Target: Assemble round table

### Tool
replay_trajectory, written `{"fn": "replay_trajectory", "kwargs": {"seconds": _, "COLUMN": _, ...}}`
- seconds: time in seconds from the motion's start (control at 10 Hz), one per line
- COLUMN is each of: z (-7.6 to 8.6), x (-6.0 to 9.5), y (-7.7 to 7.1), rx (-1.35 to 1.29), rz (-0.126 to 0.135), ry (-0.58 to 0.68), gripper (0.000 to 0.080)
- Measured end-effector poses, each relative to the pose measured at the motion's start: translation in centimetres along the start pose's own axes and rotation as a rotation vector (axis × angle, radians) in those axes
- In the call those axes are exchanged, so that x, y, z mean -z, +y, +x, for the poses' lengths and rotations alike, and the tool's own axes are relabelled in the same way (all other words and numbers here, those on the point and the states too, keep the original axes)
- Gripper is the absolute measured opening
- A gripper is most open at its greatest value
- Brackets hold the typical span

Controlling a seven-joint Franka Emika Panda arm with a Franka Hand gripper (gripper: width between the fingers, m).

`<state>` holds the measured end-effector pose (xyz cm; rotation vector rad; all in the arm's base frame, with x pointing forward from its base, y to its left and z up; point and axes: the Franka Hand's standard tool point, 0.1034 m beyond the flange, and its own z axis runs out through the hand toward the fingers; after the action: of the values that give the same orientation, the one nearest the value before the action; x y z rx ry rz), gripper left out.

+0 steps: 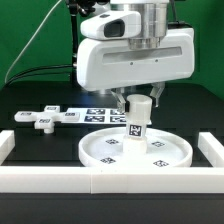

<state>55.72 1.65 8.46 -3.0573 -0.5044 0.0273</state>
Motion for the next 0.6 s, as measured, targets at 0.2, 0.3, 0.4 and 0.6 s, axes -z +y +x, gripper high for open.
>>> {"fn": "replay_trajectory", "kwargs": {"seconds": 0.2, "z": 0.1, "x": 0.0, "y": -0.3, "rx": -0.241, "rz": 0.030, "ry": 0.030, "gripper": 0.0406}}
{"fn": "replay_trajectory", "kwargs": {"seconds": 0.3, "z": 0.1, "x": 0.0, "y": -0.6, "rx": -0.342, "rz": 0.044, "ry": 0.038, "gripper": 0.0406}}
{"fn": "replay_trajectory", "kwargs": {"seconds": 0.4, "z": 0.2, "x": 0.0, "y": -0.8, "rx": -0.424, "rz": 0.056, "ry": 0.049, "gripper": 0.0406}}
{"fn": "replay_trajectory", "kwargs": {"seconds": 0.6, "z": 0.4, "x": 0.0, "y": -1.4, "rx": -0.646, "rz": 0.083, "ry": 0.074, "gripper": 0.0407}}
